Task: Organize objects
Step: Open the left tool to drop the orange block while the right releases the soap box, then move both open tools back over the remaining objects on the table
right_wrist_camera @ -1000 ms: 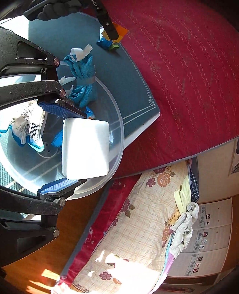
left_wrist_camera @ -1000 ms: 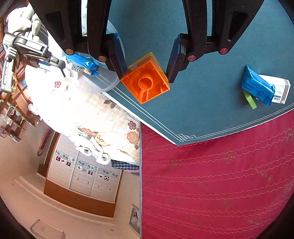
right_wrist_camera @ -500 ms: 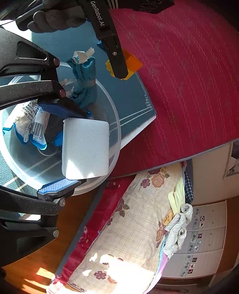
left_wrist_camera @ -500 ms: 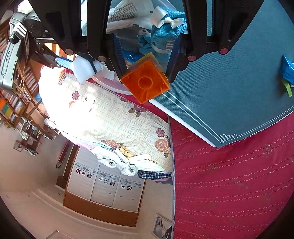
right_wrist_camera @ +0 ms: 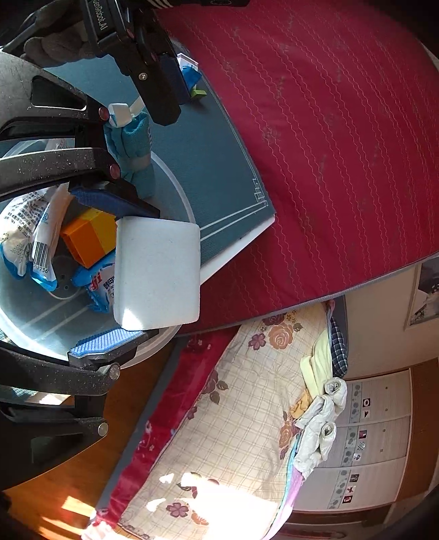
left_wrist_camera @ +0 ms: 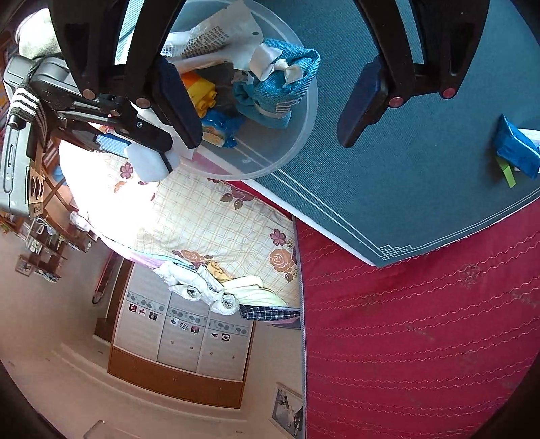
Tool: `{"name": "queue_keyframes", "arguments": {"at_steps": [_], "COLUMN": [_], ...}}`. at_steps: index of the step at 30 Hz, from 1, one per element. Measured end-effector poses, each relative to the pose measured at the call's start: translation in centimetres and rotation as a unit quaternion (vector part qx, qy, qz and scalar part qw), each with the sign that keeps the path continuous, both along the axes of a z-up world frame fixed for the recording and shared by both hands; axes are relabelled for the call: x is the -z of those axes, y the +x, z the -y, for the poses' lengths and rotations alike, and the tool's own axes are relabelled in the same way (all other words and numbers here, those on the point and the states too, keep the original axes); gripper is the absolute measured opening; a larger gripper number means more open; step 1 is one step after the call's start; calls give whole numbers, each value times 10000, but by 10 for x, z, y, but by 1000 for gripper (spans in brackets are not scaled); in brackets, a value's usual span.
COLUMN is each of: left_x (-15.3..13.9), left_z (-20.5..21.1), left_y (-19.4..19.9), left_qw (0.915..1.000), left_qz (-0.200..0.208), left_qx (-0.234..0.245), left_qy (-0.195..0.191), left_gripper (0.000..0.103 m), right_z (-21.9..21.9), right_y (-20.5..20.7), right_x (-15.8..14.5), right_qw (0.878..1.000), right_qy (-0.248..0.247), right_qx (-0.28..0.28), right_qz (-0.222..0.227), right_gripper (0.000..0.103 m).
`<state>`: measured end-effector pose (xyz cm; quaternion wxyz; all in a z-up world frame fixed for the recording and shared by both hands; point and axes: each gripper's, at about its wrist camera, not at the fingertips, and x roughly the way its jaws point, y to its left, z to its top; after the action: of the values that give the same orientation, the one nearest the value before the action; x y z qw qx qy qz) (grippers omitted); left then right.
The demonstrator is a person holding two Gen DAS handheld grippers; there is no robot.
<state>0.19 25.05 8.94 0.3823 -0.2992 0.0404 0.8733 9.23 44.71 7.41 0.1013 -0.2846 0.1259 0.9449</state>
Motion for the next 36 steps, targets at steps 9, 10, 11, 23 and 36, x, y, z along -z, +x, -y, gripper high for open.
{"name": "queue_keyframes", "arguments": {"at_steps": [9, 10, 11, 23, 36], "left_x": [-7, -7, -7, 0, 11], "left_z": [44, 48, 52, 99, 154], "left_y": [-4, -5, -6, -26, -55], "left_qw": [9979, 9975, 9971, 9897, 9696], "left_qz": [-199, -209, -211, 20, 320], "left_qx": [-598, -664, -722, -1408, -2407], "left_qy": [128, 137, 146, 268, 310], "left_gripper": [102, 103, 103, 103, 103], "right_z": [20, 22, 23, 55, 129], "right_y": [-43, -47, -49, -36, -51], "right_x": [-7, -5, -4, -10, -11], "right_qw": [9995, 9993, 9993, 9989, 9918], "right_qy": [5, -11, -48, 119, 42], "right_qx": [-298, -324, -341, -454, -1266], "right_qz": [118, 161, 170, -20, -154], "right_gripper": [68, 71, 76, 76, 76]}}
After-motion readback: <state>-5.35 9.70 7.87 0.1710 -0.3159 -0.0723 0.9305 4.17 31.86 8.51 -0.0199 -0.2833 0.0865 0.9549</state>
